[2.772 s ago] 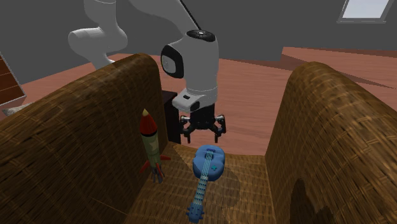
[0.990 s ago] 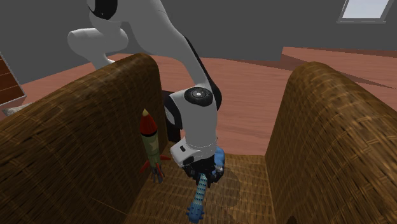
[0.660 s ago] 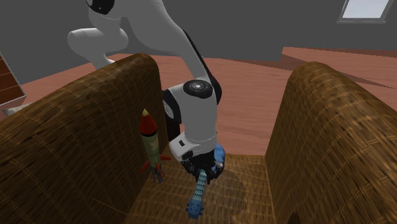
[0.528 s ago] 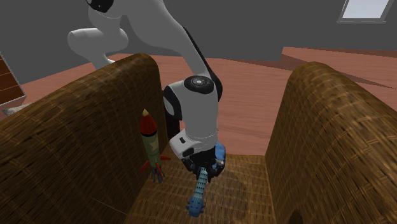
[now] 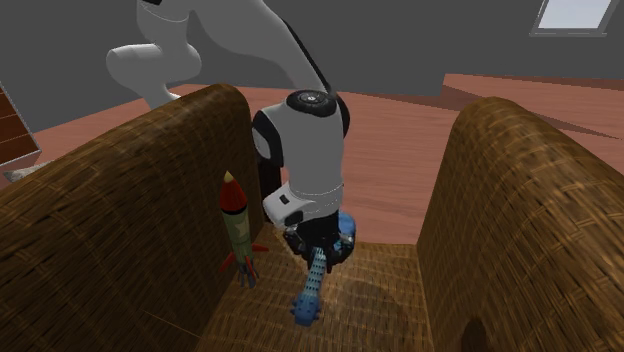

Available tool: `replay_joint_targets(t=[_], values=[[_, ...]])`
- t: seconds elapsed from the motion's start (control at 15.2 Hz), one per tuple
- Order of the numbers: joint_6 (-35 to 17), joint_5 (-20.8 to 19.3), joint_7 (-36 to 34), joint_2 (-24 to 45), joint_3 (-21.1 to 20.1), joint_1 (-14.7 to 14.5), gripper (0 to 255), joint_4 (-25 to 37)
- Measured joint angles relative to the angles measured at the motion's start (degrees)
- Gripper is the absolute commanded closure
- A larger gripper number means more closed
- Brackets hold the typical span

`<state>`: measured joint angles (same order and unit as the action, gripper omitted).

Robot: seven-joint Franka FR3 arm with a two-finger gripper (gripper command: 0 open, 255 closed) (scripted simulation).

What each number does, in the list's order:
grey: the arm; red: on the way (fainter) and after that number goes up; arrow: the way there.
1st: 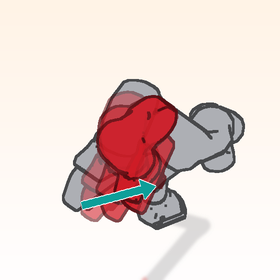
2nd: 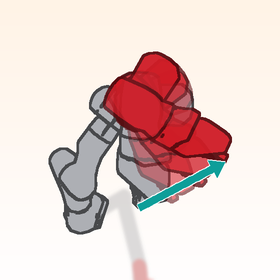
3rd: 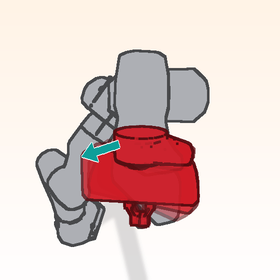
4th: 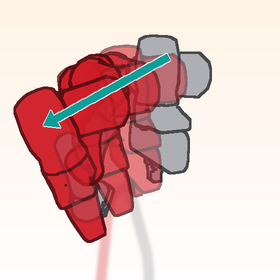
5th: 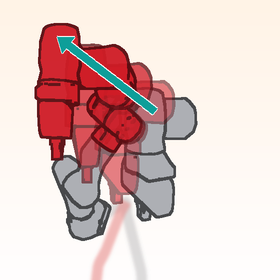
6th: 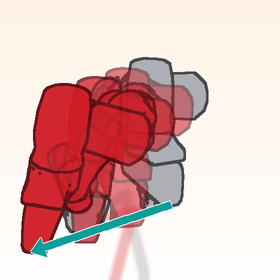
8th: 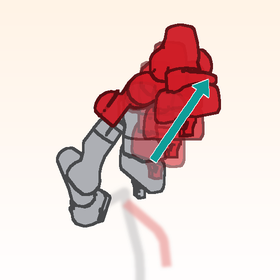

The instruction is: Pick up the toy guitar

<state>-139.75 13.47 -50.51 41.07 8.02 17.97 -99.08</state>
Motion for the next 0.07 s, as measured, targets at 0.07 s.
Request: replay_joint_targets(t=[0.07], values=[[0.4, -0.1, -0.1, -0.4, 0.1, 0.0, 255, 0.0]])
